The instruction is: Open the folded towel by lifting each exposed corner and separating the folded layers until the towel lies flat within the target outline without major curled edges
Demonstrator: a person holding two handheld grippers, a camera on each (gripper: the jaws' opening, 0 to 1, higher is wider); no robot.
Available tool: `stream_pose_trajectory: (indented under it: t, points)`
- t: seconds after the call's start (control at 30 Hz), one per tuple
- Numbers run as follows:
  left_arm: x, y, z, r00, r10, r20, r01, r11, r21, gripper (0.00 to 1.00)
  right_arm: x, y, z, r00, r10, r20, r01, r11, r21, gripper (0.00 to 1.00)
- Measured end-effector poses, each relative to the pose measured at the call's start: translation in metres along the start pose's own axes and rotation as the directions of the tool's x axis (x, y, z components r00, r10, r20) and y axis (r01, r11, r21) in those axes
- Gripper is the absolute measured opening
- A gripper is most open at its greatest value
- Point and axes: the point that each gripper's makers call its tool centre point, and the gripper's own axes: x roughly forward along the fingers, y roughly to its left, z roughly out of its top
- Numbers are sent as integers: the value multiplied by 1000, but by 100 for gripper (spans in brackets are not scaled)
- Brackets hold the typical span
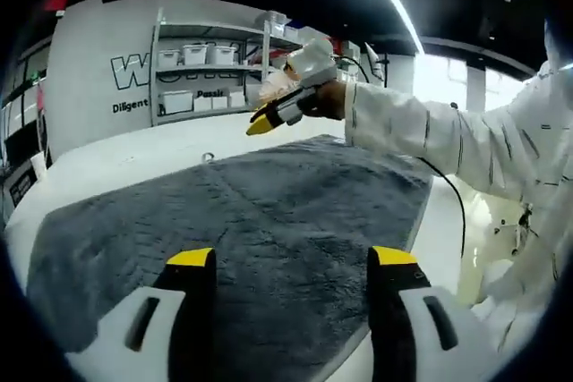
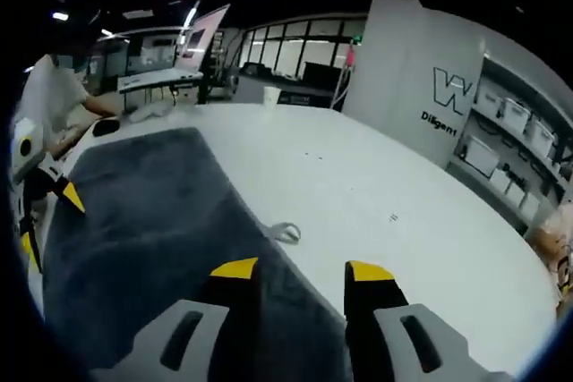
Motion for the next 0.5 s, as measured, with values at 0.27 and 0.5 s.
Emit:
stream_pose_trajectory:
  t: [0.27, 0.5]
  points:
    - [4, -19, -2, 1000, -28, -9, 28, 999, 38, 65, 32, 34, 2, 1000, -4, -3, 5, 962, 273, 24]
    - [7, -22, -5, 1000, 9, 6, -9, 999, 36, 62, 43, 52, 0, 995, -97, -8, 92, 911, 403, 31]
